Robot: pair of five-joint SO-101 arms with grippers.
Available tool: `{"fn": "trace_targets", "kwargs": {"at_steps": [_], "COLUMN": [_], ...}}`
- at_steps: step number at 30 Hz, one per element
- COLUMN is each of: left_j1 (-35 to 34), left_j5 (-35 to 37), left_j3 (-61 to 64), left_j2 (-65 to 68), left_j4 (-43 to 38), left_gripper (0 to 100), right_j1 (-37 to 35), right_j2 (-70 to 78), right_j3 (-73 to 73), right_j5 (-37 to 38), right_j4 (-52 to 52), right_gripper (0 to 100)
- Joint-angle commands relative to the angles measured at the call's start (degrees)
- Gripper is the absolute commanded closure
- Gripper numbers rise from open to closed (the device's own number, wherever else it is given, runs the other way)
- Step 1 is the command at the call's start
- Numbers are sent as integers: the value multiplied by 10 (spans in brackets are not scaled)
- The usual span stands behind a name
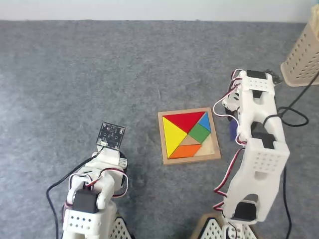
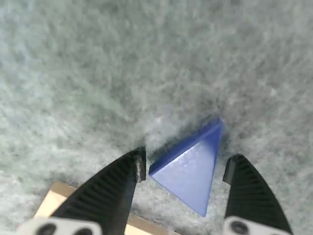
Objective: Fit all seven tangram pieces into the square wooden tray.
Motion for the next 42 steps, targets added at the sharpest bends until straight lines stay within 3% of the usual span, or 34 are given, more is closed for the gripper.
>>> {"fn": "trace_targets", "kwargs": {"at_steps": [1,8,13,19,25,34,39,42], "left_j1": [4,4,4,4,4,4,4,4], "left_j5": [4,4,4,4,4,4,4,4], "left_j3": [-11,-11,-11,-11,-11,-11,-11,-11], "left_j2": [-12,-12,-12,-12,-12,-12,-12,-12], "left_j4": [4,4,4,4,4,4,4,4], "left_gripper": [988,988,988,988,988,988,988,988], "right_j1": [10,7,8,11,11,0,-65,-131], "right_j2": [-7,-7,-7,-11,-15,-125,-179,-207], "right_j3": [-28,-11,-11,-13,-16,-57,-55,-31], "right_j5": [-6,-4,-2,64,246,582,744,772], "right_j4": [-12,-12,-15,1,14,87,168,182], "right_gripper": [746,749,837,851,853,950,954,955]}}
